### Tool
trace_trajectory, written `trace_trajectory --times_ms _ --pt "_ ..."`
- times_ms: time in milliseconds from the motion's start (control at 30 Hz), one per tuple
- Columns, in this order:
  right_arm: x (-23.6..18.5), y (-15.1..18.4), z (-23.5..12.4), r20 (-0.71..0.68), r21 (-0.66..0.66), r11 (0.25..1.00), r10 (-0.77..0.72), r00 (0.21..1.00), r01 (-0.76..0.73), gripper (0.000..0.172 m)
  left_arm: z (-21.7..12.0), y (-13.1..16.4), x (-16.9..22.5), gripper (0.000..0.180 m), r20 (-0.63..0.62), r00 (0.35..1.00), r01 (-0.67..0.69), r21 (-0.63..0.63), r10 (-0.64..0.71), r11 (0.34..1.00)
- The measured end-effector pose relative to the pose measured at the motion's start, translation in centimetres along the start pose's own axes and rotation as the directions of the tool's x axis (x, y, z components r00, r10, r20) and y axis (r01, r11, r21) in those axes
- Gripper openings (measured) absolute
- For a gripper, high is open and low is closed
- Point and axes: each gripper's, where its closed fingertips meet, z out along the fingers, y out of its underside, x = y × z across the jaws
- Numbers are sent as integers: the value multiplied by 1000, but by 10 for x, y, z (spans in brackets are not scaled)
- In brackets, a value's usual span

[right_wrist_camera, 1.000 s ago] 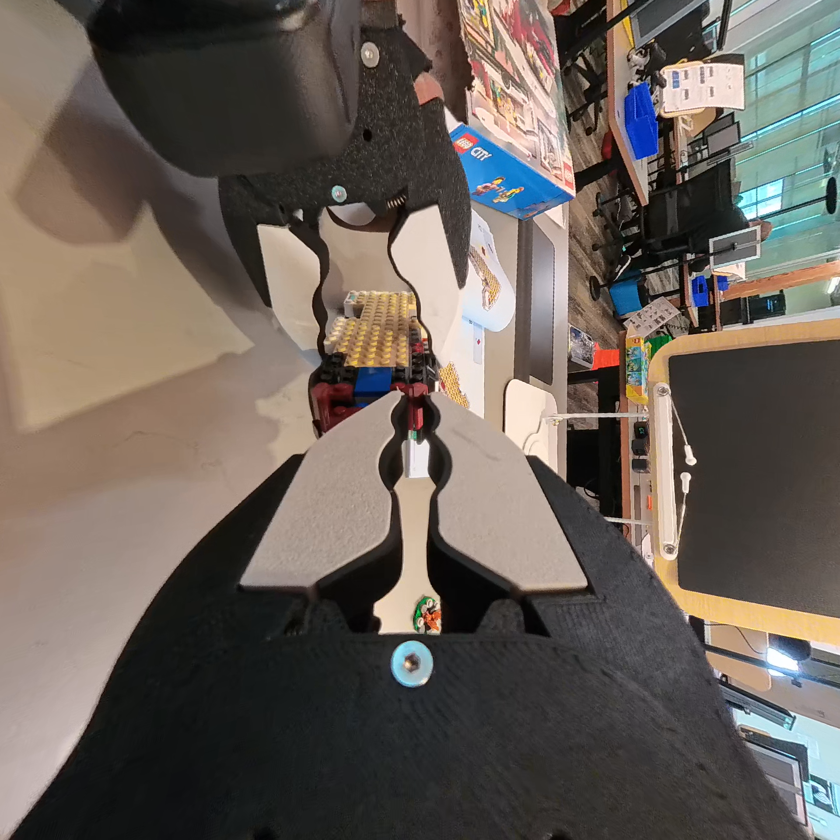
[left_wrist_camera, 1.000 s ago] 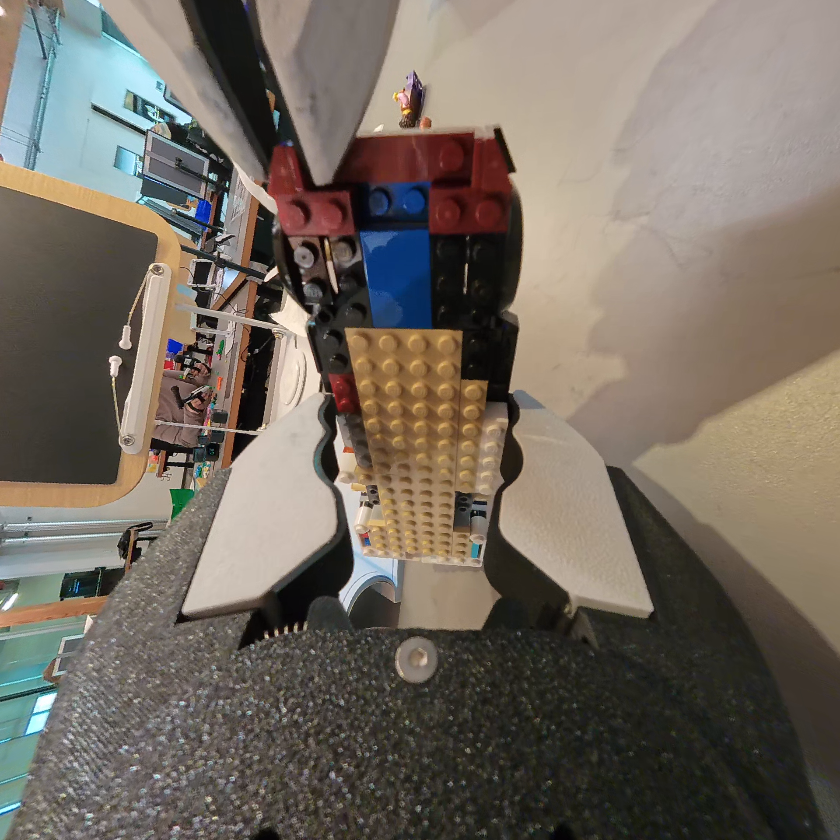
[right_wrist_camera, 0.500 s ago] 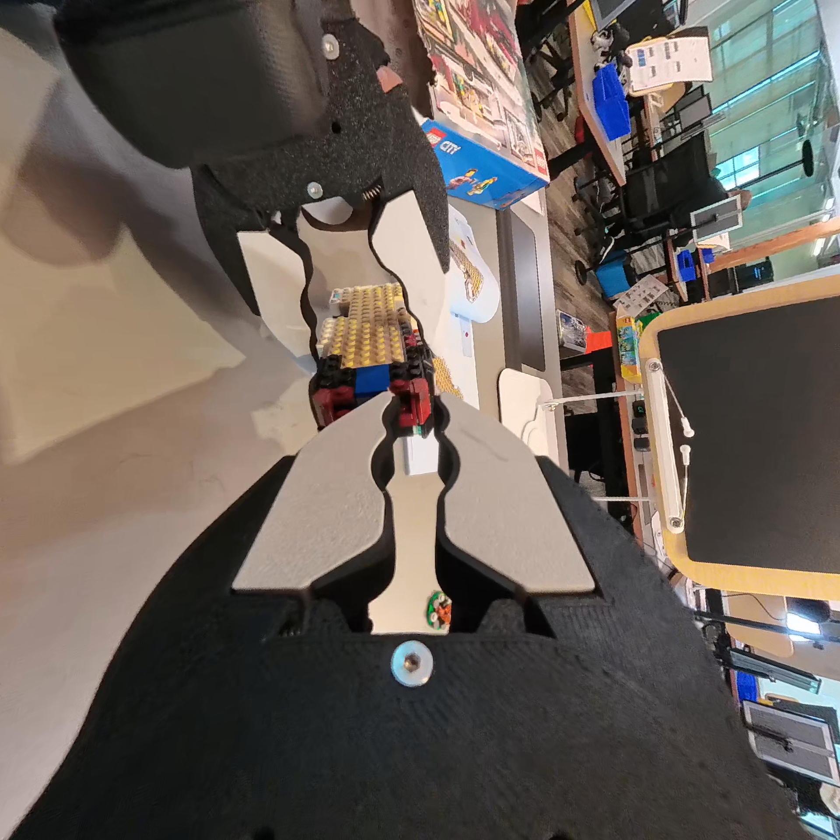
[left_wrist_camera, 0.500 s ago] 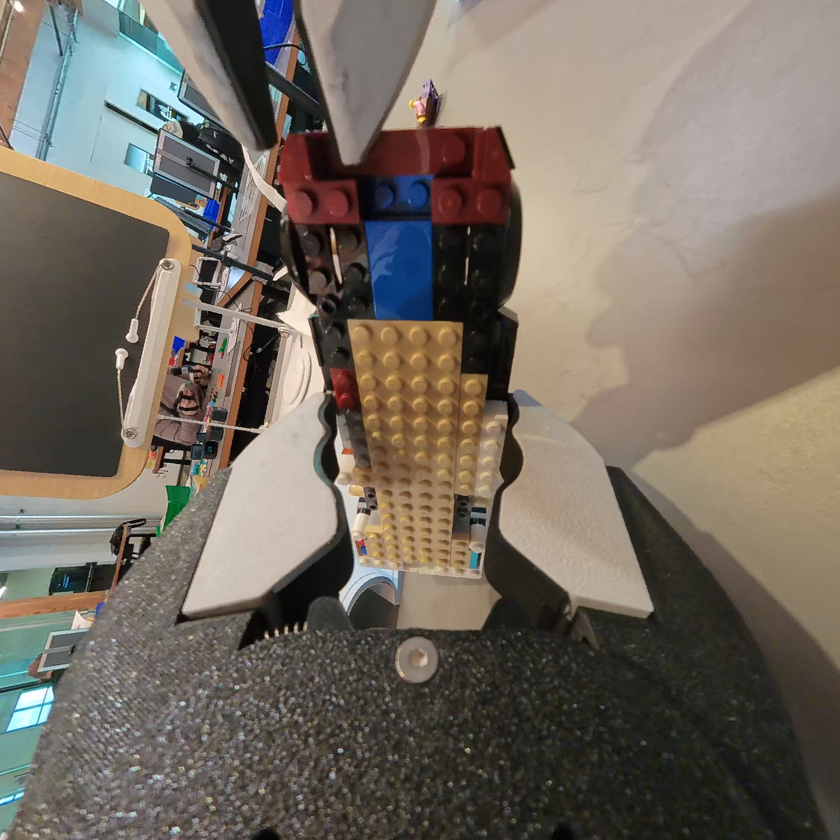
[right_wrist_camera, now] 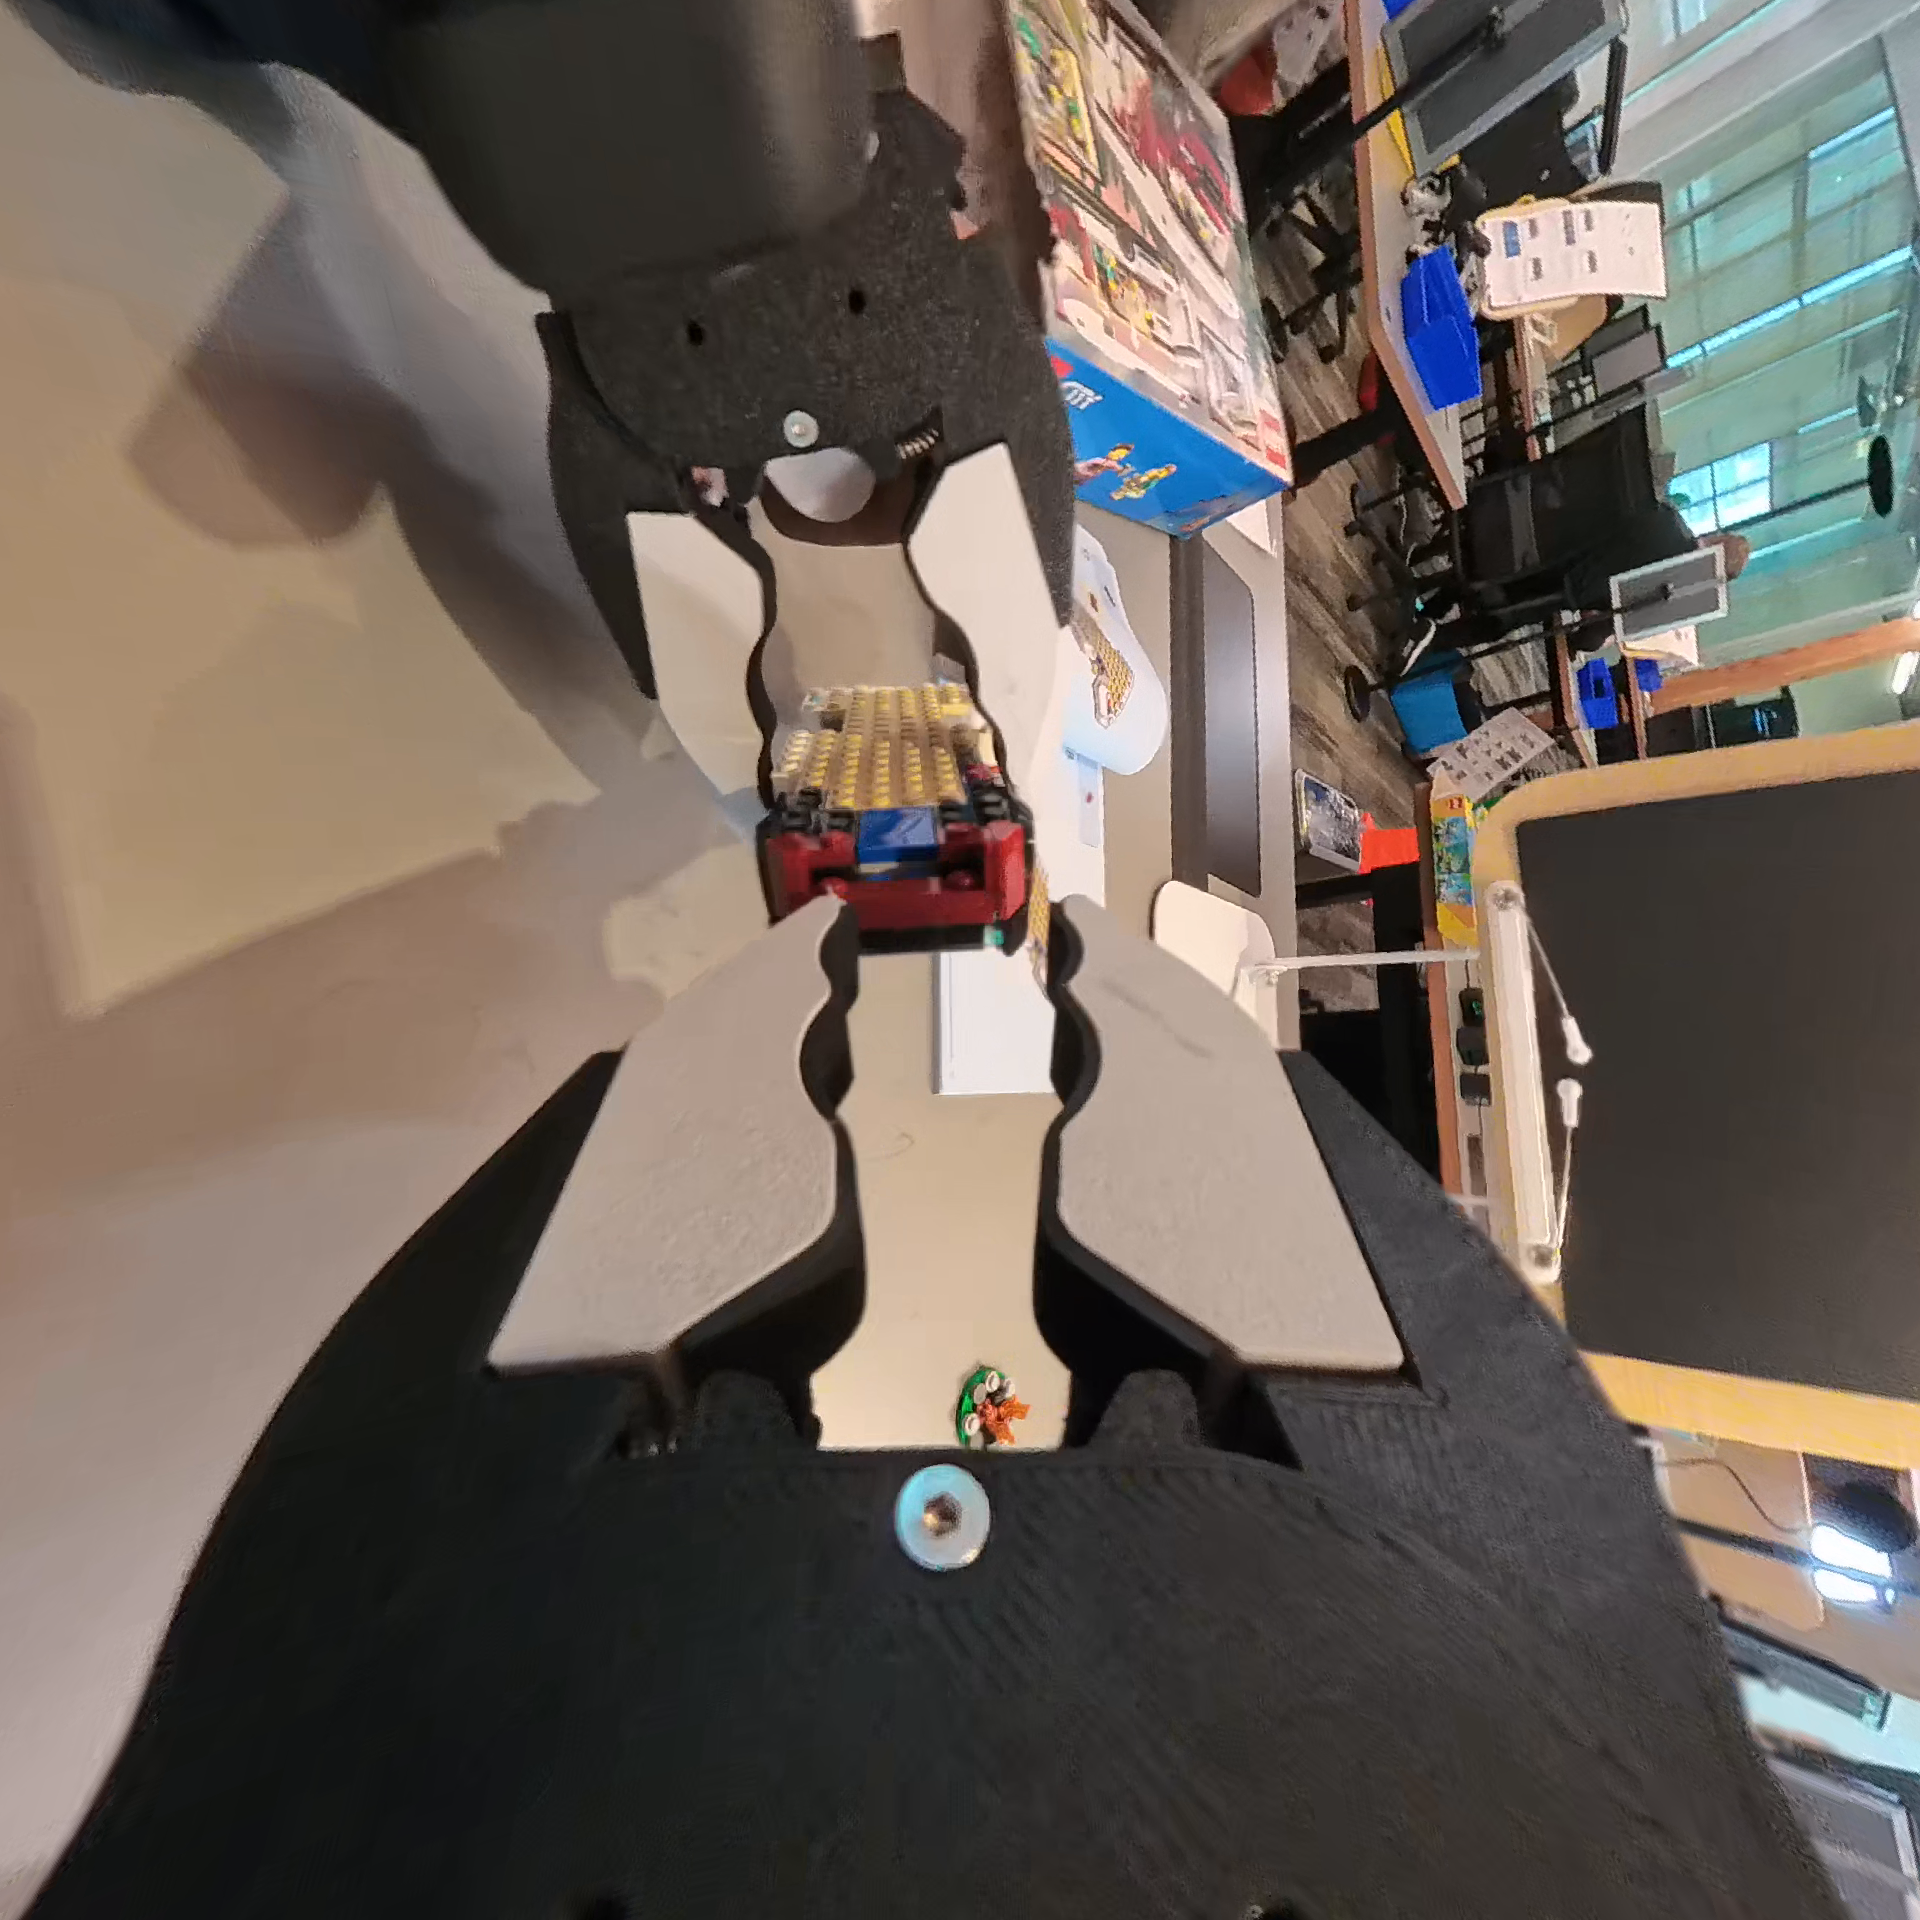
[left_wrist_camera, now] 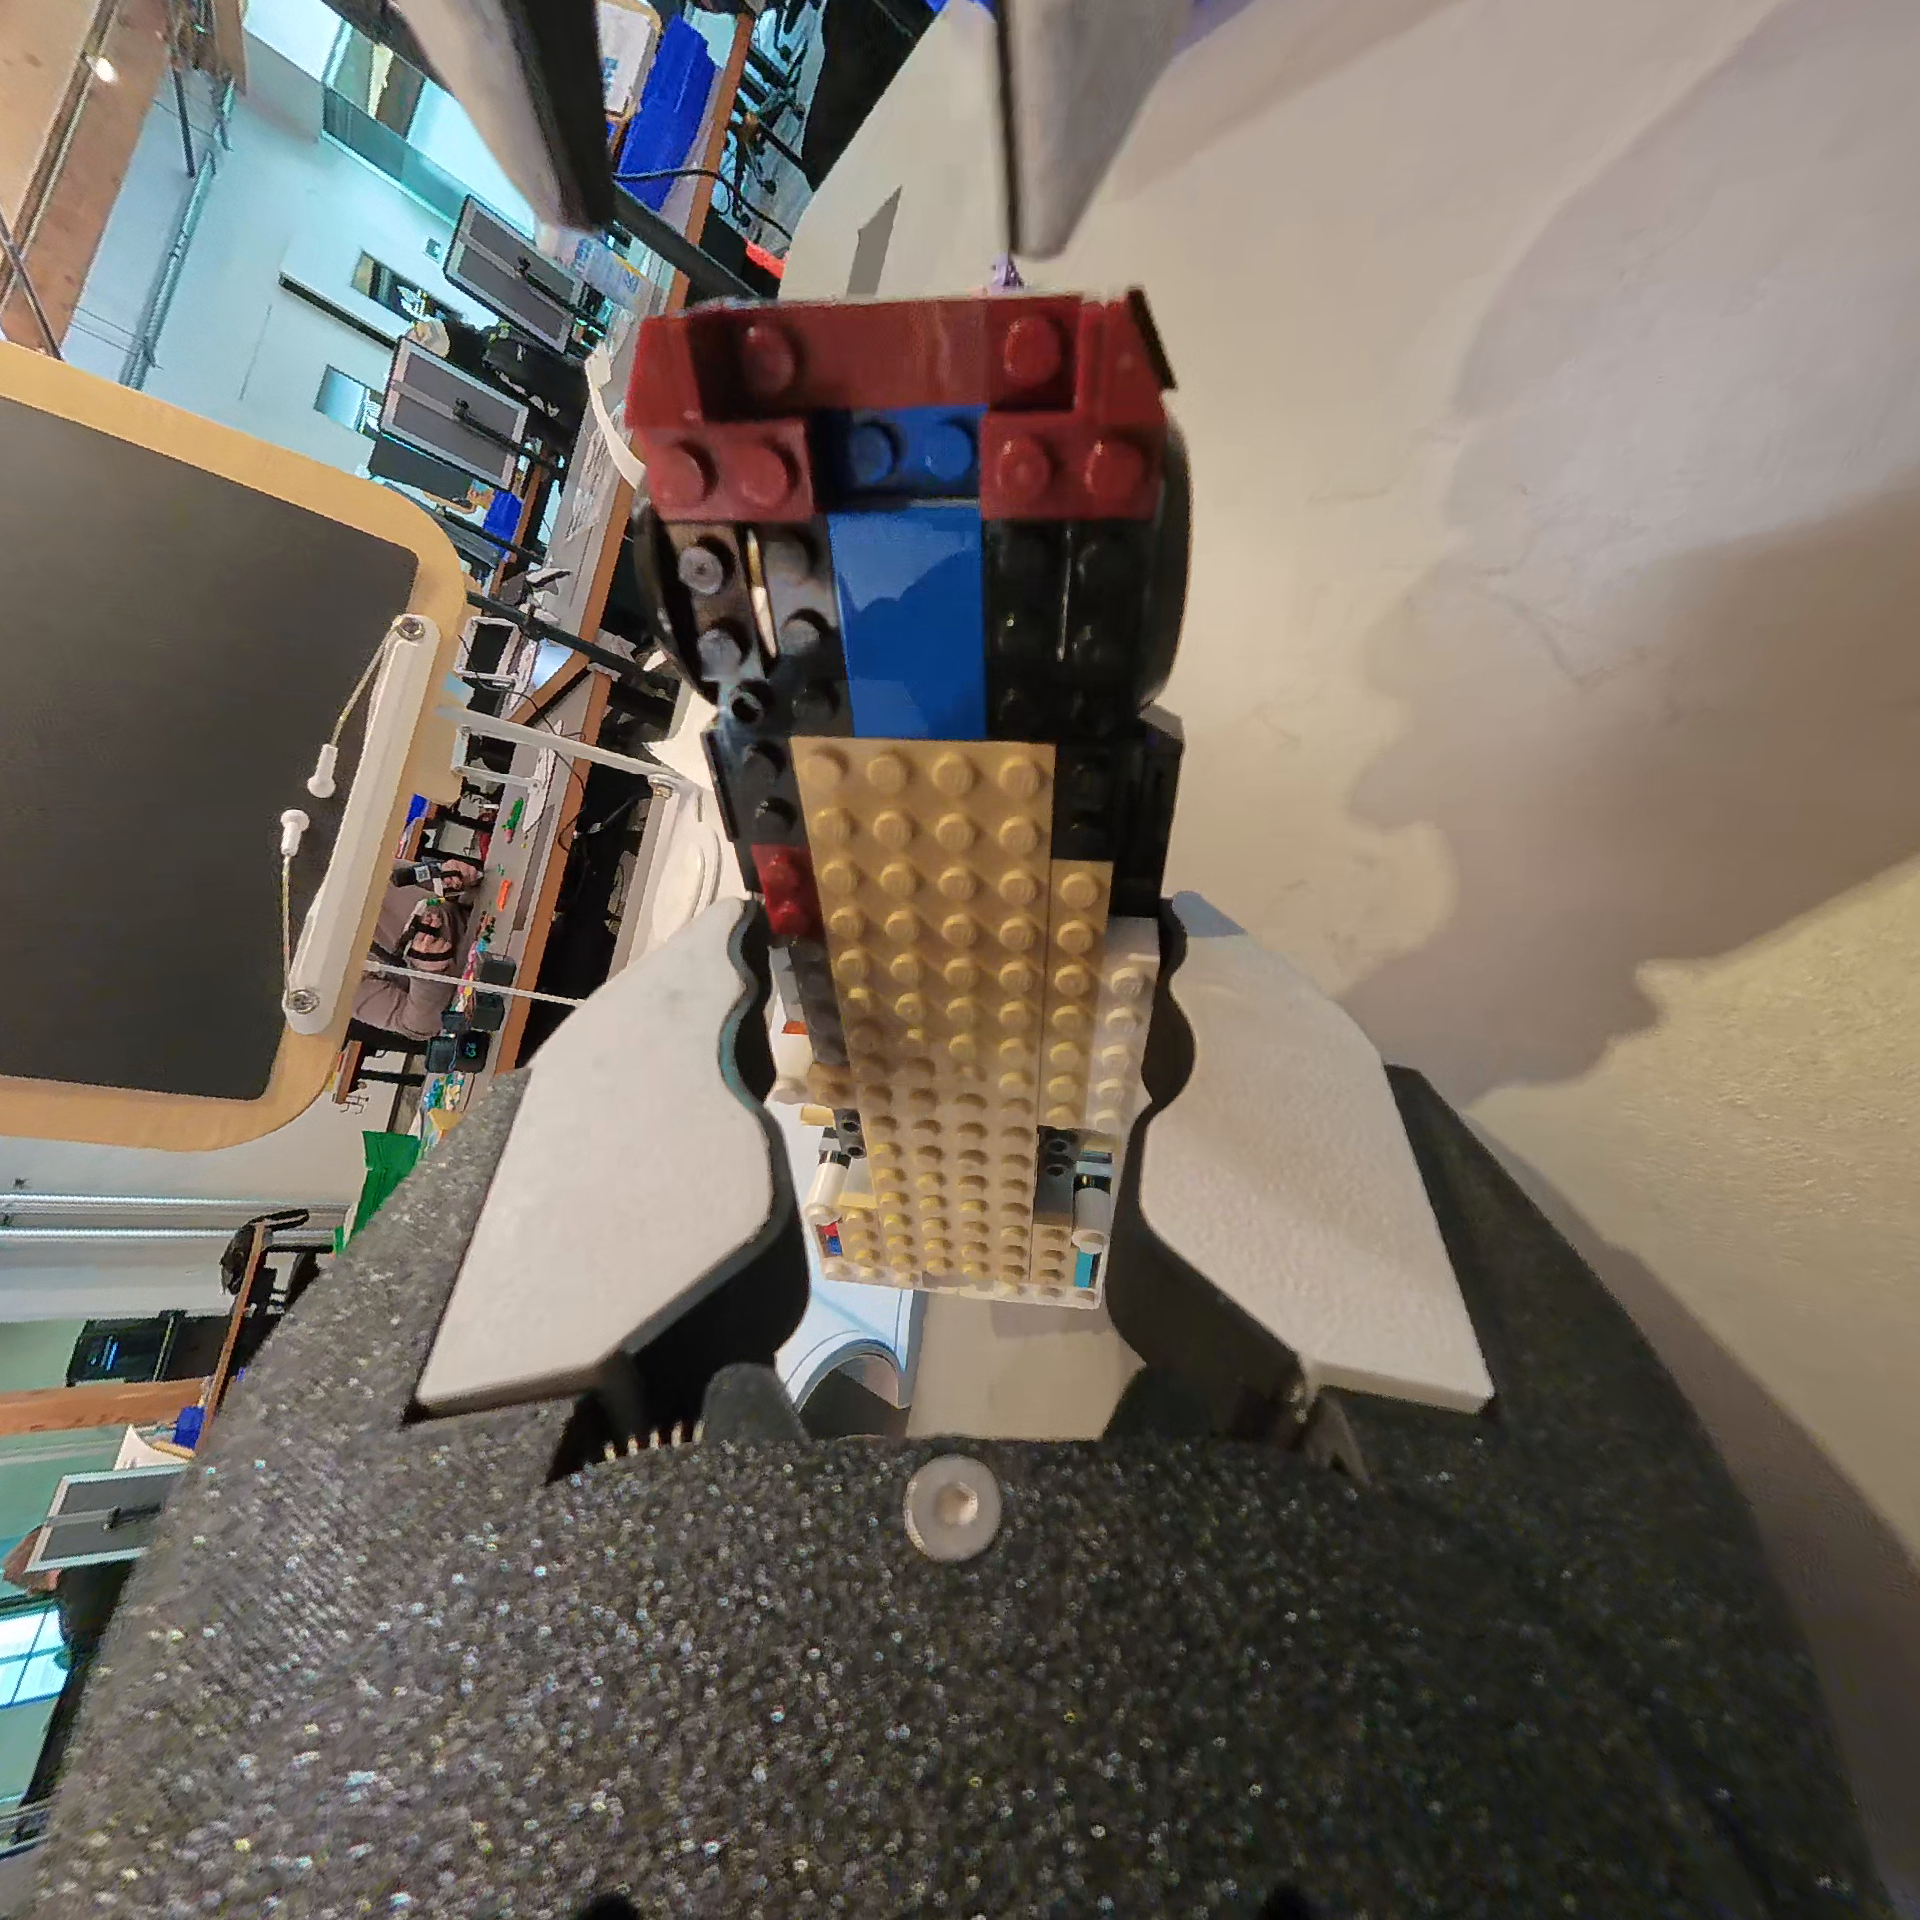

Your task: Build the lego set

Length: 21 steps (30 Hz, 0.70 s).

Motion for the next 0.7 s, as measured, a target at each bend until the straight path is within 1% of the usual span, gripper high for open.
trace_trajectory --times_ms 167,267,433,500,700 --pt "-10 2 1 46 -13 997 -79 996 80 51 0 -1 1 71 0 1000 -8 4 8 1000" --pt "-13 2 3 44 -26 993 -111 993 112 55 0 -1 1 70 -1 1000 -6 5 6 1000" --pt "-10 2 7 -1 -37 988 -150 989 150 50 0 0 1 70 3 1000 -1 -3 1 1000" --pt "-10 2 8 -2 -37 987 -154 988 154 47 0 1 0 70 4 1000 2 -4 -2 1000" --pt "-12 4 9 20 -47 988 -146 989 147 48 1 1 2 70 0 1000 -7 -9 7 1000"
